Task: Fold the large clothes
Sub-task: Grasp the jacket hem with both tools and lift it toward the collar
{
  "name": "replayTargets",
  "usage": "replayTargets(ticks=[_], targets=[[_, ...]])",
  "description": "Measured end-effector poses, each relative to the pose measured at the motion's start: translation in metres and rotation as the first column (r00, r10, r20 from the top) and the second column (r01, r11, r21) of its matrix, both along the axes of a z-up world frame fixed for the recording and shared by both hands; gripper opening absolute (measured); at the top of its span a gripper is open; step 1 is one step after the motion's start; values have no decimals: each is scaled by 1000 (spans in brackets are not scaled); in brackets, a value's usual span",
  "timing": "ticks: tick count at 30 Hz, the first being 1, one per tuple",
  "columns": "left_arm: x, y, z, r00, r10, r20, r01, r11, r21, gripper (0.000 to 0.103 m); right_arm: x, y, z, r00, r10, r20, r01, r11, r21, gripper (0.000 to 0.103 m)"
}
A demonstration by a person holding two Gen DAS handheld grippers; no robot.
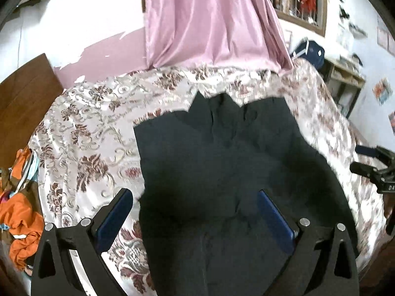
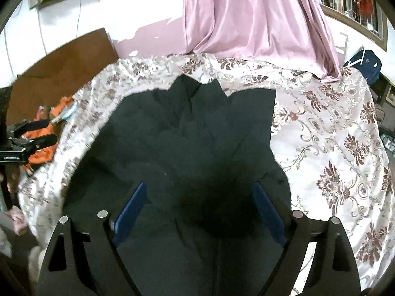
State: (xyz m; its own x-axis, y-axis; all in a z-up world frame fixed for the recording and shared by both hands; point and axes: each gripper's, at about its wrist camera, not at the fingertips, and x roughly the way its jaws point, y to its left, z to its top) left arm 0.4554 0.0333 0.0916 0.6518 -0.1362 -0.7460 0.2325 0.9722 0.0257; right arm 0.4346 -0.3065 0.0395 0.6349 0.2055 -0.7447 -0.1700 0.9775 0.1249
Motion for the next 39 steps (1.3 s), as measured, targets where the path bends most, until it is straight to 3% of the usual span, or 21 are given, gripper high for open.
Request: replayTargets(ticks=[4, 8, 11, 17, 20, 22, 25, 27, 29, 31, 33, 35, 39], targets=[[41, 6, 25, 998, 48, 29, -48, 999, 3, 102, 24, -12, 31, 1000, -17, -9, 18, 999, 37, 86], [102, 7, 20, 997, 74, 22, -74, 997, -13, 102, 86, -21, 38, 995, -70, -78, 79, 988, 130, 86], [158, -3, 2, 998, 59, 15, -58, 997, -47, 102, 131, -17, 23, 989, -86, -121, 109, 974, 197, 86], [265, -35, -56, 1000, -5, -4, 4, 993, -115, 102, 252, 6, -23, 985, -114, -126, 146, 945, 291, 85], [312, -52, -86, 999, -23, -35, 19, 992, -124, 100, 310, 21, -47, 984, -131, -120, 161, 941, 299, 70], [337, -61, -103, 999, -30, -45, 23, 990, -140, 98, 345, 29, -64, 980, -151, -131, 184, 936, 299, 67], [367, -69, -129, 997, -32, -76, 19, 987, -161, 89, 385, 35, -86, 972, -176, -156, 216, 930, 297, 67], [379, -72, -141, 996, -29, -89, 15, 987, -160, 75, 413, 35, -107, 966, -183, -183, 233, 923, 305, 67], [389, -72, -158, 994, -16, -113, -4, 984, -176, 68, 427, 39, -119, 966, -161, -203, 220, 922, 318, 67], [395, -66, -166, 992, -14, -129, -16, 974, -228, 52, 438, 48, -132, 966, -131, -224, 200, 927, 318, 65], [396, -60, -170, 990, -15, -138, -30, 949, -313, 14, 446, 60, -143, 965, -118, -233, 183, 943, 279, 38], [394, -59, -168, 992, -4, -126, -38, 943, -331, 11, 447, 65, -152, 960, -144, -239, 204, 947, 247, 16], [378, -51, -157, 997, 7, -77, -32, 944, -329, 8, 428, 56, -143, 971, -169, -167, 206, 949, 237, 6]])
